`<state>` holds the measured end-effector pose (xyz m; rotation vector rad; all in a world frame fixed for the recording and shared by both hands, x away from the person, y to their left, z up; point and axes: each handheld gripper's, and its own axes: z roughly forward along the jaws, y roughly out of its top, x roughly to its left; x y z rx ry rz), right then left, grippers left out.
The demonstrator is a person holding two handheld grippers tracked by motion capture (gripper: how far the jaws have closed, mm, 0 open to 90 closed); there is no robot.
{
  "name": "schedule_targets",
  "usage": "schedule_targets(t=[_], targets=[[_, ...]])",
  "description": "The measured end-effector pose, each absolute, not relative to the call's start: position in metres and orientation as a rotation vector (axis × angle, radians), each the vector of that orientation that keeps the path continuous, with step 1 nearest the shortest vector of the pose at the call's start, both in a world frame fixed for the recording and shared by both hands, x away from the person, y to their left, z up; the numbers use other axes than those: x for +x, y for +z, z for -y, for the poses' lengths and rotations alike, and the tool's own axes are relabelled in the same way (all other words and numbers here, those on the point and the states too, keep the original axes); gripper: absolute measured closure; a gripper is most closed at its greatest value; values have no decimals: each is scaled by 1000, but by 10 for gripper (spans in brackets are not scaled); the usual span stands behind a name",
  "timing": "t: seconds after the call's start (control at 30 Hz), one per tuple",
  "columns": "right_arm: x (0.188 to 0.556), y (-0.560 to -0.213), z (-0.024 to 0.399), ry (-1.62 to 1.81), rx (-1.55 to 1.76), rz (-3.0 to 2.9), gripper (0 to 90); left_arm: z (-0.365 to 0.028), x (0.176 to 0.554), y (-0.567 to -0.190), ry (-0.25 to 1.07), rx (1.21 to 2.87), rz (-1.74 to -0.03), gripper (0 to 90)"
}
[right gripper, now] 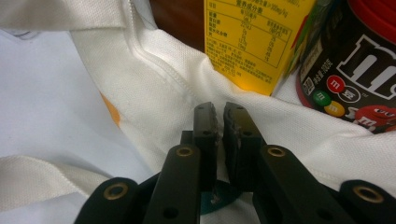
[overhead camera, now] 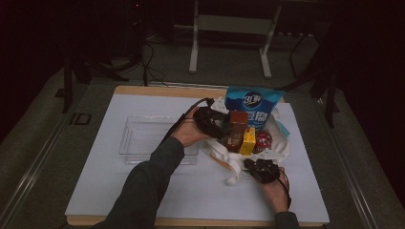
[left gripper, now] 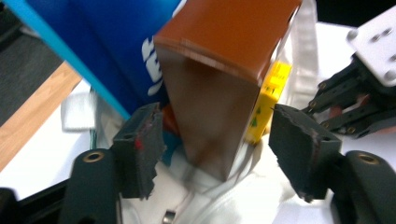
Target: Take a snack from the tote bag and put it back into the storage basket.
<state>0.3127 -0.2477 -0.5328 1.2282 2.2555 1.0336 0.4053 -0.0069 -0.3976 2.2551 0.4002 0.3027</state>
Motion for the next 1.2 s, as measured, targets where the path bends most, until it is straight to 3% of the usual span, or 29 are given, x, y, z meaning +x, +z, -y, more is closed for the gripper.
schedule_targets(t=[0.4, 0.7, 1.0, 1.2], targets=[[312, -534, 248, 1044, 1230, -2247, 836, 19, 417, -398, 311, 2224, -364, 253], [311, -535, 249, 1054, 1232, -2240, 837, 34, 417, -408, 354, 2197, -374, 258], [311, -535, 250, 1061, 1233, -2240, 837, 27, 419, -410, 159, 2090, -341, 315], [311, -535, 250, 1063, 1236, -2238, 836, 28, 416, -410, 159, 2096, -293, 331]])
